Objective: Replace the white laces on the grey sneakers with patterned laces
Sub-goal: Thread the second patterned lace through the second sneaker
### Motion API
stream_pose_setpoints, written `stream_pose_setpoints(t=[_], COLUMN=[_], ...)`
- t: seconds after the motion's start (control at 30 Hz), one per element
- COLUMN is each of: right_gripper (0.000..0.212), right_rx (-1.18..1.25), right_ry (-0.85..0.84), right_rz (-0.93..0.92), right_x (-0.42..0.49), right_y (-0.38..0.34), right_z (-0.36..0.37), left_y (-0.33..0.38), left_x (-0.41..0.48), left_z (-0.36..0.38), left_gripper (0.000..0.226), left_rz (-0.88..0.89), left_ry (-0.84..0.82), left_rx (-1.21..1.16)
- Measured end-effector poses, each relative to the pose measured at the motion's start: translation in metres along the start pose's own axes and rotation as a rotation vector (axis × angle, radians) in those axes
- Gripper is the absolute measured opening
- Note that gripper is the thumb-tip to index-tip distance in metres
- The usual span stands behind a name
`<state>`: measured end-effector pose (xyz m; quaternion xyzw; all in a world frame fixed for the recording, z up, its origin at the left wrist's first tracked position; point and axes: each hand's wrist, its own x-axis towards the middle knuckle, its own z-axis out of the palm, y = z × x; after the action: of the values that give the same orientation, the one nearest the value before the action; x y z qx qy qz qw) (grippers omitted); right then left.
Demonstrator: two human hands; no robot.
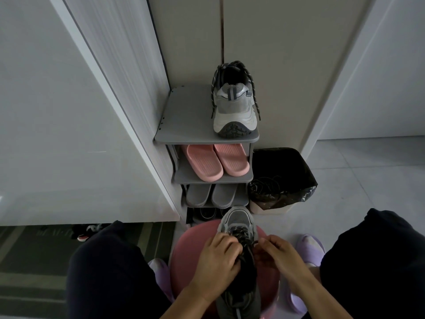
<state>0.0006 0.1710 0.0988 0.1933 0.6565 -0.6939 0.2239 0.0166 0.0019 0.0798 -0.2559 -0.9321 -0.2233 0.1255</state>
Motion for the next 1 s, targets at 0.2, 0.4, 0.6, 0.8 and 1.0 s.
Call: stream_pose_setpoints(t=[0.2, 0.4, 0.6, 0.8, 1.0], right_gripper=[0.026, 0.028, 0.02, 0.038, 0.047], right_rx=[0.126, 0.135, -0.237, -0.602, -0.995], right_ry=[0.046, 0.008, -0.23, -0.265, 0.018], right_rz=[0.018, -0.019, -0.173, -0.113, -0.277], right_x=[-0.004, -0.009, -0.014, -0.008, -0.028], right_y=[-0.004, 0.0, -0.002, 0.006, 0.0], right_z=[0.005, 0.004, -0.01, -0.017, -0.006], left_y=[-0.002, -0.002, -0.007, -0.008, -0.007], left_x=[0.001, -0.013, -0.022, -0.023, -0.019], left_z=[-0.004, 0.004, 0.006, 0.006, -0.001], left_gripper=[0.019, 0.031, 0.053, 0.036, 0.033], left_rz=[-0.052, -0.296, -0.45, -0.388, -0.31], left_ry=[0.082, 0.01, 0.003, 0.0, -0.077], left_rx=[-0.061, -0.154, -0.244, -0.283, -0.224])
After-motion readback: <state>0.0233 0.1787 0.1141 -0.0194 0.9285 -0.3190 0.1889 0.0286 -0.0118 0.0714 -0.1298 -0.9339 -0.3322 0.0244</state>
